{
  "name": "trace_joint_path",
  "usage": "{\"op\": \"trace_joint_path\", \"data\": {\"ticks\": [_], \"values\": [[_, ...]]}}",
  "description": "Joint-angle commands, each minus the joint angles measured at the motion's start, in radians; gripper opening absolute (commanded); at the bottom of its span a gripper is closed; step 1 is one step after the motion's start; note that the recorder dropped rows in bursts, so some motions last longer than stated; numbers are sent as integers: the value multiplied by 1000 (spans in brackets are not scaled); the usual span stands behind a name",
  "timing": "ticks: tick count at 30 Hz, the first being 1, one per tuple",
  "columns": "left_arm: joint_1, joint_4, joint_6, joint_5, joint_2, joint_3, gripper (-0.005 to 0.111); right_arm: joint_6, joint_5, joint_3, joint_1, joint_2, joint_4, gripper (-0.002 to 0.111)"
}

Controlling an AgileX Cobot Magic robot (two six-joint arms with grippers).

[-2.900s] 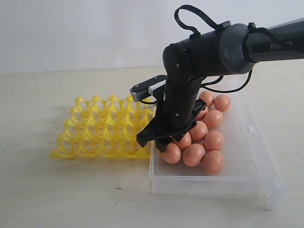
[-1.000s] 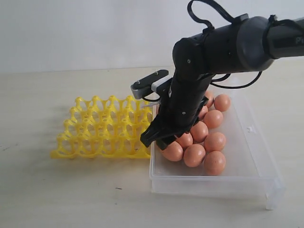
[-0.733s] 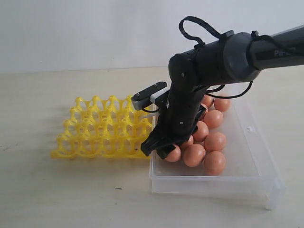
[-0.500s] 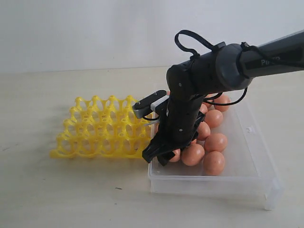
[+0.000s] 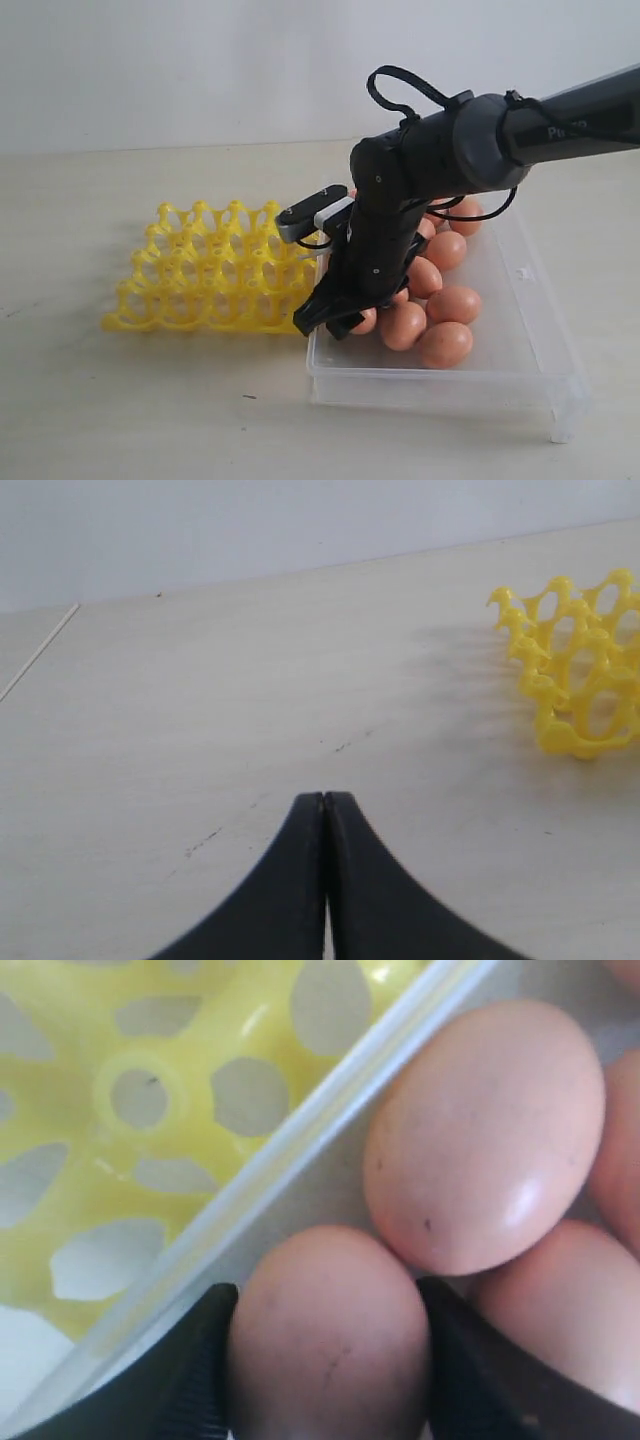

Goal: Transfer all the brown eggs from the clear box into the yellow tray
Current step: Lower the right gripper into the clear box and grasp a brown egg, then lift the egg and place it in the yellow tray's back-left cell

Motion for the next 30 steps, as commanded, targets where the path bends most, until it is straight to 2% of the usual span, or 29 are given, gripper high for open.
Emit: {"op": "trace_joint_path", "data": {"ticks": [1, 6, 12, 15, 19, 20, 23, 24, 25, 30], "values": [[-6, -2, -4, -9, 1, -4, 0, -7, -19, 4, -3, -99, 5, 0], [-6, -2, -4, -9, 1, -4, 0, -2, -141, 118, -3, -280, 23, 0], [-6, -2, -4, -9, 1, -4, 0, -9, -588, 282, -1, -510, 194, 0], [-6, -2, -4, -9, 1, -4, 0, -9, -739, 302, 13, -541, 220, 0], [-6, -2, -4, -9, 1, -4, 0, -2, -892, 300, 84, -486, 184, 0], [-6, -2, -4, -9, 1, -4, 0, 38, -939, 300, 113, -452, 124, 0], [-6, -2, -4, -9, 1, -4, 0, 237, -1084, 298, 157, -390, -47, 0], [-6, -2, -4, -9, 1, -4, 0, 345, -1191, 283, 162, -349, -156, 0], [-6, -2, -4, -9, 1, -4, 0, 408, -1231, 249, 161, -303, -174, 0], [-6, -2, -4, -9, 1, -4, 0, 469, -1198, 45, 161, -93, -261, 0]]}}
